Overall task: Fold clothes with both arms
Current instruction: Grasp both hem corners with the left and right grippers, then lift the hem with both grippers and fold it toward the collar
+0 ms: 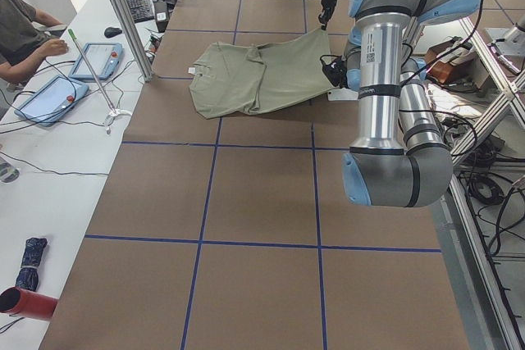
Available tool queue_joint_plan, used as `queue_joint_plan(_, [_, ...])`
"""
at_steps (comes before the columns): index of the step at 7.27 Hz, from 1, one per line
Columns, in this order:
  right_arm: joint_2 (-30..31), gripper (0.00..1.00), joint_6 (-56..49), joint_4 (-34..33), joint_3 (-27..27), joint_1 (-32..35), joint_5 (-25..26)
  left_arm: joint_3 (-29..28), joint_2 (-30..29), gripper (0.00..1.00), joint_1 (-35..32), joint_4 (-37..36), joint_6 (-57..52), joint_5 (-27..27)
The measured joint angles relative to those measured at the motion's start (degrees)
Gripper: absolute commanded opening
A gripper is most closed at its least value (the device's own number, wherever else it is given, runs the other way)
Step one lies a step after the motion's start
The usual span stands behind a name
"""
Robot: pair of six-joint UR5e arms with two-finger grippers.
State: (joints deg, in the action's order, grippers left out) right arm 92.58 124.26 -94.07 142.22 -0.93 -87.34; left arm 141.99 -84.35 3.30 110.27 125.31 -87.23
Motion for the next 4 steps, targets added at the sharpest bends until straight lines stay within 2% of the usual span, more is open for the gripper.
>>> queue_joint_plan(2, [-2.1,0.0,-2.2,-2.35,1.56,5.0,-0.76,2.48,-2.14,0.0,-7.61,-1.27,-3.54,-1.96])
queue_joint_plan(3, [-6.19,0.0,-6.87,-2.88,-0.7,10.26,-2.0,0.52,-5.79,0.0,-13.82,-2.25,-10.16,-3.86])
queue_joint_plan(4, [-12.51,0.0,-13.5,-3.85,-5.75,17.52,-5.35,-4.36,-10.97,0.0,-20.48,-3.37,-17.16,-5.1])
